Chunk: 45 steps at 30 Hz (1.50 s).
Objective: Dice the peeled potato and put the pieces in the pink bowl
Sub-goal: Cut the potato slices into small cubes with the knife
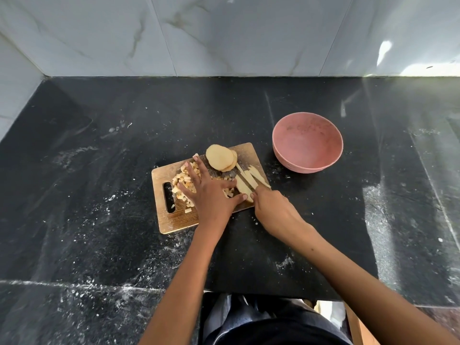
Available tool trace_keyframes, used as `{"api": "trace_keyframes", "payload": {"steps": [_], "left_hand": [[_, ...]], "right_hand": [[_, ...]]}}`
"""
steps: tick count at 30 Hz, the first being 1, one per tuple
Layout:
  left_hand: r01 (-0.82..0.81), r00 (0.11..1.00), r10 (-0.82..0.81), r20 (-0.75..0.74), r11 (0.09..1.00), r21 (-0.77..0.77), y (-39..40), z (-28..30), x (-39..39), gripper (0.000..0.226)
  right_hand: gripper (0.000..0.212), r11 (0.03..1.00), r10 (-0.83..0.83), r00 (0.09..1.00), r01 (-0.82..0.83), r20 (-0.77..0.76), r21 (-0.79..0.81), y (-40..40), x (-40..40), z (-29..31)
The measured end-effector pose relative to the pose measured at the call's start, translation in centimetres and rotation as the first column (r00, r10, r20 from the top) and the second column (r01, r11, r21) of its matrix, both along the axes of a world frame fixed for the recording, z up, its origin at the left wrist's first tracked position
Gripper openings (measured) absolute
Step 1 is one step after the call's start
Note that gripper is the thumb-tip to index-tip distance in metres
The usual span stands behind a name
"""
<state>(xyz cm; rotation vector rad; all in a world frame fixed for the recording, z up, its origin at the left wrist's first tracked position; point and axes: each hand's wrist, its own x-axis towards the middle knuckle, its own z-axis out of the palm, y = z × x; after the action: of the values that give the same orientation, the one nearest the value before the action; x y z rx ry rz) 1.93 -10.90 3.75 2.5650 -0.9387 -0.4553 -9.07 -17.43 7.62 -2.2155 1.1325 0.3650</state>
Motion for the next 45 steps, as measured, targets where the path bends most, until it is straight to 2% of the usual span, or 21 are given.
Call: {"api": "trace_keyframes", "payload": {"steps": [6,11,14,15,18,24,30,33,36,40,45], "left_hand": [[-0.018,1.0,0.019,-0.024,1.0,0.016,-0.2,-0.1,0.0,0.034],[-0.021,1.0,0.021,0.019,1.0,0.022,-0.3,-0.2,0.2,0.034],[-0.025,1.0,0.025,0.016,0.999,0.021,-0.3,-0.3,0.3,0.035],[-0.027,1.0,0.026,0.013,0.999,0.02,-0.4,-0.3,0.3,0.036],[-0.029,1.0,0.029,0.01,0.999,0.014,-0.4,-0.3,0.4,0.036],[-0.032,0.999,0.032,-0.007,0.999,0.012,-0.4,-0.4,0.5,0.037],[0.002,0.999,-0.001,-0.05,1.0,0.024,-0.3,0.3,0.4,0.038],[0.027,0.999,-0.026,-0.044,0.999,0.025,-0.3,0.4,0.3,0.033],[-0.029,0.998,0.029,-0.058,1.0,-0.006,-0.3,0.0,0.5,0.025],[-0.097,0.985,0.088,-0.146,0.994,-0.051,-0.5,-0.7,1.1,0.022],[-0.115,0.986,0.106,-0.13,0.992,-0.061,-0.4,-0.8,1.3,0.019]], "right_hand": [[0.025,1.0,0.015,0.994,-0.014,-0.105,0.013,0.0,1.6,-0.2],[0.03,1.0,0.01,0.99,-0.009,-0.14,0.008,0.3,0.6,-0.1],[0.046,0.999,0.025,0.981,-0.02,-0.191,0.027,0.9,-1.1,-0.1],[0.045,0.999,0.038,0.977,-0.03,-0.209,0.041,1.0,-1.6,-0.1],[0.022,0.996,0.058,0.971,-0.041,-0.231,0.078,1.6,-3.3,0.0],[0.015,0.996,0.066,0.97,-0.051,-0.233,0.07,2.7,-5.8,0.4],[0.025,0.998,-0.028,0.999,0.03,-0.033,0.061,1.8,-5.6,2.0],[0.026,0.997,-0.056,0.998,0.055,0.008,0.06,0.8,-3.6,1.4],[0.021,0.996,-0.058,0.998,0.056,0.037,0.062,0.4,-1.8,0.6],[0.023,0.999,-0.032,0.999,0.031,0.024,0.041,0.4,-0.2,0.2],[0.024,1.0,-0.002,0.997,0.003,-0.078,0.012,1.0,1.0,0.0]]}}
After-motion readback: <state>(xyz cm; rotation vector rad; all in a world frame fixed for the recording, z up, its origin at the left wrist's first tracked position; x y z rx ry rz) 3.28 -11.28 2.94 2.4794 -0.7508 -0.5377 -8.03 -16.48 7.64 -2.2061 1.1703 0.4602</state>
